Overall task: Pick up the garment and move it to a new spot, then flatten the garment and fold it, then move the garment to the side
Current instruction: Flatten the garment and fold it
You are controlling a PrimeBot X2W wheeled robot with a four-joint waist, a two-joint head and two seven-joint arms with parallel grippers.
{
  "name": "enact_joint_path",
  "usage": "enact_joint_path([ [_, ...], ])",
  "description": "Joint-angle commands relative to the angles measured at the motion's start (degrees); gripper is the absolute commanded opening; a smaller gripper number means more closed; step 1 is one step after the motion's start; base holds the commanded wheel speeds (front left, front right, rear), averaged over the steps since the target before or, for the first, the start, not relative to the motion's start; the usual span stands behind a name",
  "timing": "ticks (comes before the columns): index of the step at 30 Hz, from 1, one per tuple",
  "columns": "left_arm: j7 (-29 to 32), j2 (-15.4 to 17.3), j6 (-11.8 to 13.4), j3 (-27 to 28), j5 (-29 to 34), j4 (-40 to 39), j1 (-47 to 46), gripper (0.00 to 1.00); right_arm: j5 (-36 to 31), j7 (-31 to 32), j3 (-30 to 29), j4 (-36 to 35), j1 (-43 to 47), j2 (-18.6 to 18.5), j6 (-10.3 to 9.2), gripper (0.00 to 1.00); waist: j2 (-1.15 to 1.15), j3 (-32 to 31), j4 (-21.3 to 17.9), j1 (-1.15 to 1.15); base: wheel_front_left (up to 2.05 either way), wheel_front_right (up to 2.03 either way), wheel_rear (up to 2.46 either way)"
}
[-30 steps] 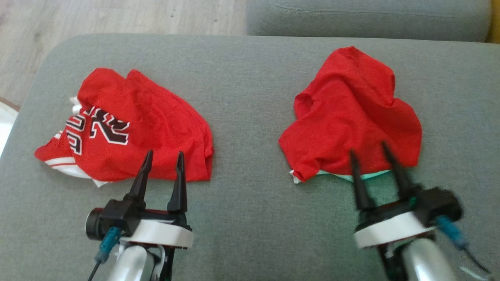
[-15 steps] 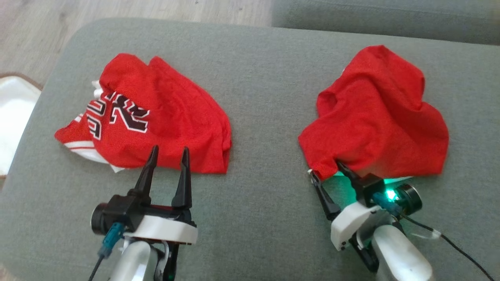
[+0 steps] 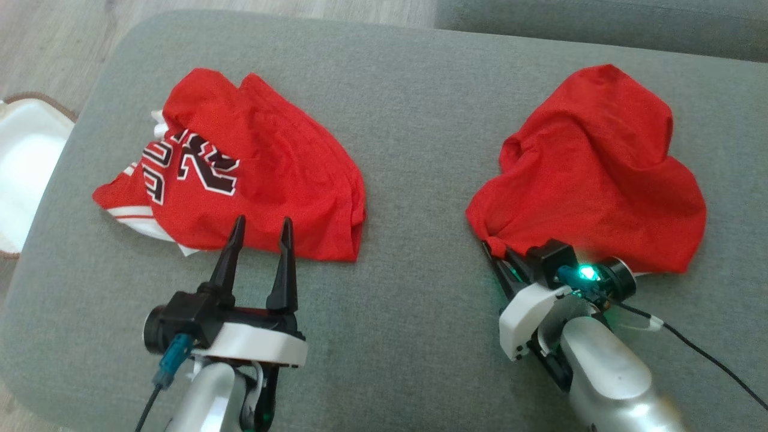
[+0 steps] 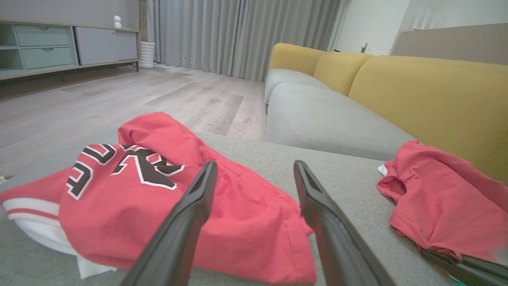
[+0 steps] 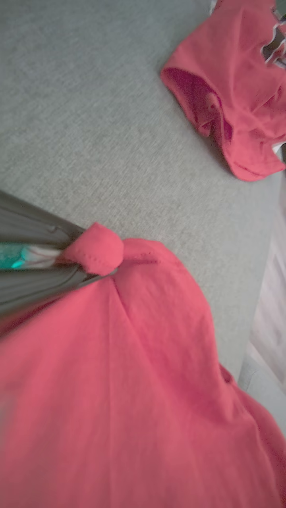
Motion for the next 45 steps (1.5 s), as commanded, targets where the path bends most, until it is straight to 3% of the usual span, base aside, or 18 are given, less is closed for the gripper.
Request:
enact_joint_path([
  [1, -0.46, 0.11, 0.34, 1.65, -0.34, -1.69, -1.89, 1.0, 1.44, -1.2, 1.81, -1.38, -1.17, 0.1, -0.04, 0.0, 0.0, -0.49, -0.42, -0.01, 0.0, 0.0, 0.0],
  [10, -0.46, 0.11, 0.83, 3.43, -0.22, -1.85, -0.21, 1.0, 11.66, -4.36, 5.71, -12.43, -13.47, 0.1, -0.04, 0.0, 0.0, -3.82, -2.96, -0.01, 0.0, 0.0, 0.0],
  [16, -0.46, 0.11, 1.01, 4.08, -0.01, -1.97, 1.08, 1.0, 18.59, -4.65, 3.3, -19.94, -19.76, 0.1, -0.04, 0.0, 0.0, -5.19, -4.55, -0.01, 0.0, 0.0, 0.0],
  [21, -0.46, 0.11, 0.97, 4.6, 0.3, -2.62, 1.57, 1.0, 19.38, -4.7, -6.88, -23.74, -18.71, -0.28, -0.04, 0.0, 0.0, -5.27, -6.49, -0.01, 0.0, 0.0, 0.0],
  [24, -0.46, 0.11, 0.7, 4.59, 0.5, -2.83, 1.48, 1.0, 19.59, -3.99, -14.09, -24.16, -14.03, -2.41, -0.04, 0.0, 0.0, -4.84, -7.56, -0.01, 0.0, 0.0, 0.0],
  [28, -0.46, 0.11, 0.29, 4.6, 0.72, -2.81, 1.12, 1.0, 17.43, -0.96, -24.21, -22.06, -4.91, -5.22, -0.04, 0.0, 0.0, -3.94, -9.0, -0.01, 0.0, 0.0, 0.0],
  [31, -0.46, 0.11, 0.02, 4.42, 0.99, -2.79, 0.68, 1.0, 13.34, 2.31, -33.36, -17.7, 0.95, -5.09, -0.04, 0.0, 0.0, -3.14, -10.14, -0.01, 0.0, 0.0, 0.0],
  [32, -0.46, 0.11, 0.0, 4.35, 1.05, -2.81, 0.53, 1.0, 11.72, 2.74, -35.52, -16.76, 2.04, -4.63, -0.04, 0.69, 0.0, -2.84, -10.56, -0.01, 0.0, 0.0, 0.0],
  [33, -0.46, 0.11, -0.12, 4.18, 1.18, -2.73, 0.32, 1.0, 10.61, 3.12, -37.72, -15.93, 2.81, -3.9, -0.04, 1.0, 0.0, -2.64, -10.84, -0.01, 0.0, 0.0, 0.0],
  [36, -0.46, 0.11, -0.3, 4.12, 1.55, -2.54, -0.26, 1.0, 6.61, 2.25, -40.54, -15.8, 3.7, -2.23, -0.04, 1.0, 0.0, -2.24, -11.86, -0.01, 0.0, 0.0, 0.0],
  [39, -0.46, 0.11, -0.45, 4.21, 1.61, -2.57, -0.67, 1.0, 4.68, -0.07, -39.58, -17.89, 3.81, -0.97, -0.04, 1.0, 0.0, -2.18, -12.62, -0.01, 0.0, 0.0, 0.0],
  [45, -0.46, 0.11, -0.62, 3.95, 1.29, -3.57, -0.67, 1.0, 3.52, -4.09, -28.5, -26.45, 6.85, -0.13, -0.04, 1.0, 0.0, -2.77, -13.18, -0.01, 0.0, 0.0, 0.0],
])
